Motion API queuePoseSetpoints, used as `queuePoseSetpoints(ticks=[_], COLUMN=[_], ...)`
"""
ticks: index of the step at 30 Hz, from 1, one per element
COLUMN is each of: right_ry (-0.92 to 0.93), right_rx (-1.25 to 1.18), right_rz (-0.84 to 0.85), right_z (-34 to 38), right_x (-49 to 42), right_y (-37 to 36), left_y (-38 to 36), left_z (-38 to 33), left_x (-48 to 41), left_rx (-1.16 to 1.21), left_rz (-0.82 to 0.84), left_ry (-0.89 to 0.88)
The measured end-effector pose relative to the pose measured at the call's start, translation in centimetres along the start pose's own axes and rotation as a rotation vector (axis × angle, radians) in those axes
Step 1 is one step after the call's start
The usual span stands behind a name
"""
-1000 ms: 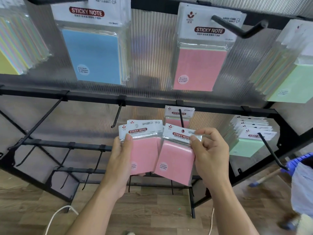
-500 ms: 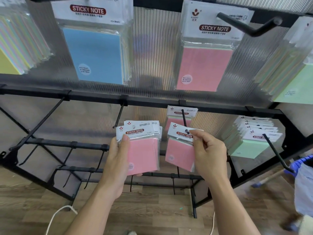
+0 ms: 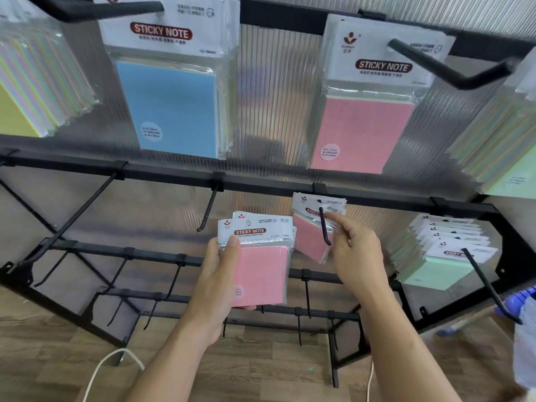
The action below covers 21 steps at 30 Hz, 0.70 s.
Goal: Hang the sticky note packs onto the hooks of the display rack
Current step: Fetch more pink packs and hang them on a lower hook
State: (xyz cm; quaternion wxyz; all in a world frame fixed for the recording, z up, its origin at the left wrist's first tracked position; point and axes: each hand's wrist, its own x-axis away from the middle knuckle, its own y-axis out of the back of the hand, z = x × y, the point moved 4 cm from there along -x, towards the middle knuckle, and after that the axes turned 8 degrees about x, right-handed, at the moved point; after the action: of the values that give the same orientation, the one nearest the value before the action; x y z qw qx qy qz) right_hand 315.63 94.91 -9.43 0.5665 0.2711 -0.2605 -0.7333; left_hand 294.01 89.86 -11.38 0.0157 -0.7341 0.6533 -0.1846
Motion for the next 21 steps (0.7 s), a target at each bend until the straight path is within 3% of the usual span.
queuePoseSetpoints(ticks=[7,13,17,21], right_ry=[-0.003,0.086,0.195,0.173], right_rx=[0.037,-0.107,-0.278,-0.323], right_rz=[0.042,-0.276,-0.134,0.024], right_z=[0.5,3.1,5.3,6.0], right_x=[-0.2,2.1,3.4,4.7], right_y=[0.5,3.0,3.1,2.0], left_y=[-0.8,-1.4,-1.6,-1.9], left_z=[-0.4,-1.0,-1.1,-1.1], left_x=[-0.3,0.2,0.7,1.3], left_rx=[-0.025,-0.004,0.018,0.023], left_rz=[0.05,0.095,0.113,0.147], left_ry=[-0.029,-0.05,-0.052,-0.062])
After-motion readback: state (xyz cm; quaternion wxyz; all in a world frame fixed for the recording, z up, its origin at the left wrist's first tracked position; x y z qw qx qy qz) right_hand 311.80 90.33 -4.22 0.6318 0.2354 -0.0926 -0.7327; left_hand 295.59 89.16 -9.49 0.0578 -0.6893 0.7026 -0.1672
